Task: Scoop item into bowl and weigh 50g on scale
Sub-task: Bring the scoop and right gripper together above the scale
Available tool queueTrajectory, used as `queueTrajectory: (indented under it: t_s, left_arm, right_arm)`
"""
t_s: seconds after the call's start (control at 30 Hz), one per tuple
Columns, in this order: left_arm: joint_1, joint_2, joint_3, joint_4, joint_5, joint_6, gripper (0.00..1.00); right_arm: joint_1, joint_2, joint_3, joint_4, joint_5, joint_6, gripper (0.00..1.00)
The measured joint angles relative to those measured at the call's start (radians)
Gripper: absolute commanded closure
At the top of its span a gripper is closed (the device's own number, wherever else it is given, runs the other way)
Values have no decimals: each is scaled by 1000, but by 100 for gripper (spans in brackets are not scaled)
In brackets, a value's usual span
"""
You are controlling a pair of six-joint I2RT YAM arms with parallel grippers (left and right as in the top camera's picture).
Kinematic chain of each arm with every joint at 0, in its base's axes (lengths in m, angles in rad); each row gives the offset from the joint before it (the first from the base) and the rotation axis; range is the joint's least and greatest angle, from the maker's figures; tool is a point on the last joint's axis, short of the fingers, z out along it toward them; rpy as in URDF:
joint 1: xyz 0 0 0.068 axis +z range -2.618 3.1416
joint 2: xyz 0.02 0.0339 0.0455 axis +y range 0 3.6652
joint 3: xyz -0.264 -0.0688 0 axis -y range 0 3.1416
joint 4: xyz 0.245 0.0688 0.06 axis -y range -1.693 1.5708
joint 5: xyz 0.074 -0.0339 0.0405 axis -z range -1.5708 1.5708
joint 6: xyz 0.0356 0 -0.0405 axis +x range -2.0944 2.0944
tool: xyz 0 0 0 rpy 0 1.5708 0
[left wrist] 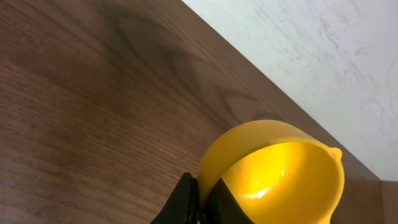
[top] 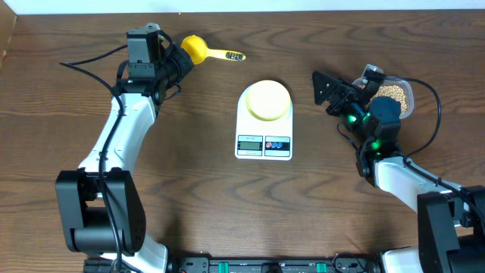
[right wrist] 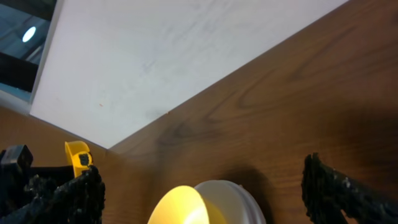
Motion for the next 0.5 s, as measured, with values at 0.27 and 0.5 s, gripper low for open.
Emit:
queueTrajectory:
  t_s: [0.27,0.5]
  left_arm:
    - [0,0,0,-2,0,2,92]
    - [0,0,0,-15,11,3,92]
  right_arm:
    - [0,0,0,22,-5,0,3]
    - [1,0,0,103,-31,-2,17]
